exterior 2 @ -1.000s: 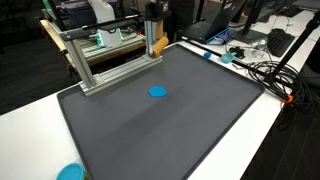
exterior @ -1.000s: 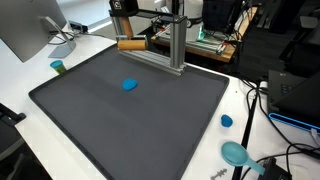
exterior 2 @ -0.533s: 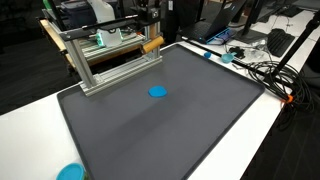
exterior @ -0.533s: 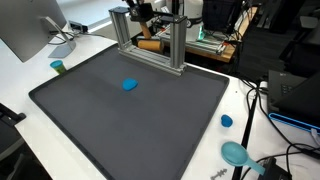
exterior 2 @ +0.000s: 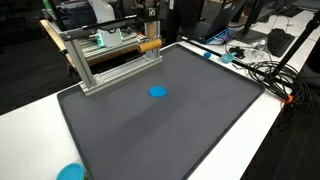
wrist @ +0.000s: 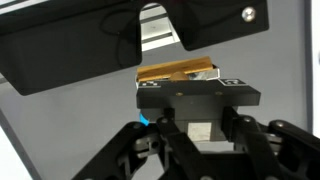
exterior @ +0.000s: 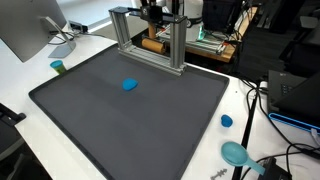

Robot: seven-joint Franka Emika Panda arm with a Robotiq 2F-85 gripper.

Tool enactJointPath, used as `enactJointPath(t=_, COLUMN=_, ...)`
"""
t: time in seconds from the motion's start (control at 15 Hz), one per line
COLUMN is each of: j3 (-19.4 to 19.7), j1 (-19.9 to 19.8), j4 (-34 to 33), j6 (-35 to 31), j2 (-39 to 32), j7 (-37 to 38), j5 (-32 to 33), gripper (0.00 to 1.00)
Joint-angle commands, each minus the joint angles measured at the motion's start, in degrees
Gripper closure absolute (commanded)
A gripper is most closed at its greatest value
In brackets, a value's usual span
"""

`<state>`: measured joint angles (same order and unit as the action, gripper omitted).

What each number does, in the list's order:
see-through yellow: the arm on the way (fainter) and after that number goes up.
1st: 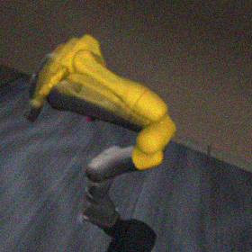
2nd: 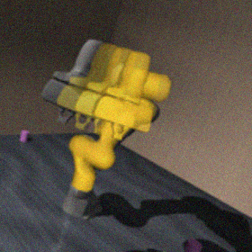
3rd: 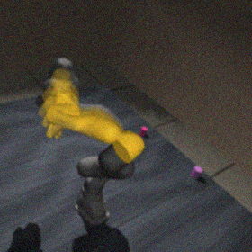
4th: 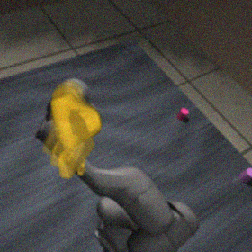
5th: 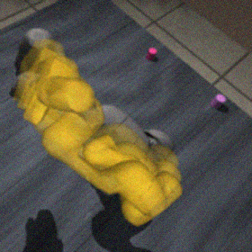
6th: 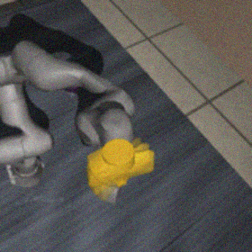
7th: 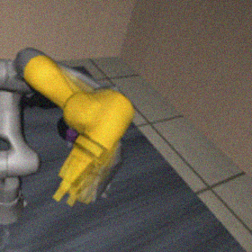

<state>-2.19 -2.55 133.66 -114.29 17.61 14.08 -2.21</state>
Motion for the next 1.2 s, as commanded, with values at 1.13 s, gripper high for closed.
enactJointPath(t=1.13, j3=6.20, j1=1.35, j4=12.10, j6=3.21, j2=14.99, j7=-17.66, j5=-4.26, gripper=0.78)
